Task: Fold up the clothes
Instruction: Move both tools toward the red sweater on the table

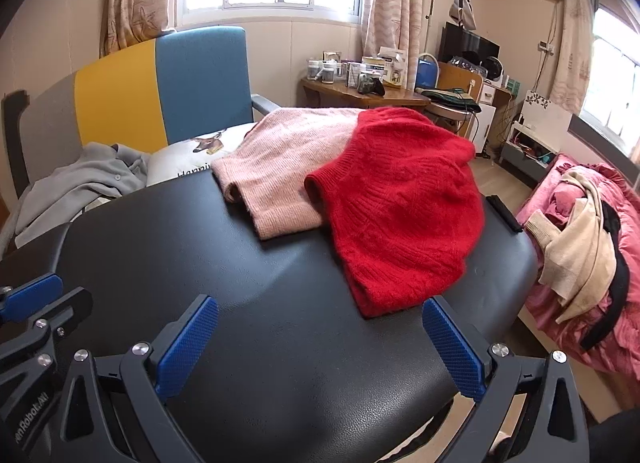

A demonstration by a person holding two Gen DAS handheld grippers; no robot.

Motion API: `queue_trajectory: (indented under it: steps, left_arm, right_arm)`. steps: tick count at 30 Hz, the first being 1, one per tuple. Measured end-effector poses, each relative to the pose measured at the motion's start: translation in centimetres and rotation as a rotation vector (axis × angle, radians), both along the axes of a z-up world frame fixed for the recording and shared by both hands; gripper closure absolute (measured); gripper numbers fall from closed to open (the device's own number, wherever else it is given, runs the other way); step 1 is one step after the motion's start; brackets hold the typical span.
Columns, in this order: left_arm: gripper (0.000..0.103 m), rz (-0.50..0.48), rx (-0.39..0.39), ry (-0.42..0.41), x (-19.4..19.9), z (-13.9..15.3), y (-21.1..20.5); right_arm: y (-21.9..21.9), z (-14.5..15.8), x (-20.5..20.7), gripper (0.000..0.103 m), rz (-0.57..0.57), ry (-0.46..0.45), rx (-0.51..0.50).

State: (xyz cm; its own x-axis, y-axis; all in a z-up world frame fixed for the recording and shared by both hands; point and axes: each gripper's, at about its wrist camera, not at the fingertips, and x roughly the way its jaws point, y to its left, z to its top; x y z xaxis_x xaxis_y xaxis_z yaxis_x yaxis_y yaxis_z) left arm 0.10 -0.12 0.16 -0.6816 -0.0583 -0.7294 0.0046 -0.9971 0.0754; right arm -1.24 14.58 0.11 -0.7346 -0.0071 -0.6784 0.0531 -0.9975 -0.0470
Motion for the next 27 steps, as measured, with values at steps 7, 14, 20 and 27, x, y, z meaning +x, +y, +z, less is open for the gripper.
queue_trajectory:
  steps: [7,14,20,27]
  left_arm:
    - [0.071,0.040,0.002,-0.021,0.4,-0.9,-0.8]
    - [0.071,0.108,-0.007,-0.045,0.8,-1.9,-2.5]
    - [0.064,0.103,0.071,-0.090,1.6,-3.7,-4.9]
    - [0.064,0.175,0.124,-0.153,3.1,-8.2,-9.8]
  right_arm:
    - [0.0,-0.9,0.4,0.000,0.003,-0.012,0.032]
    - [-0.5,-2.5,0.8,0.000,0.028,-0.048,0.022]
    - [-0.9,-3.8,1.8,0.000,0.073,-0.057,-0.011]
    - [2.8,-5.1,1.2,0.001,0.151,-0.112,-0.477]
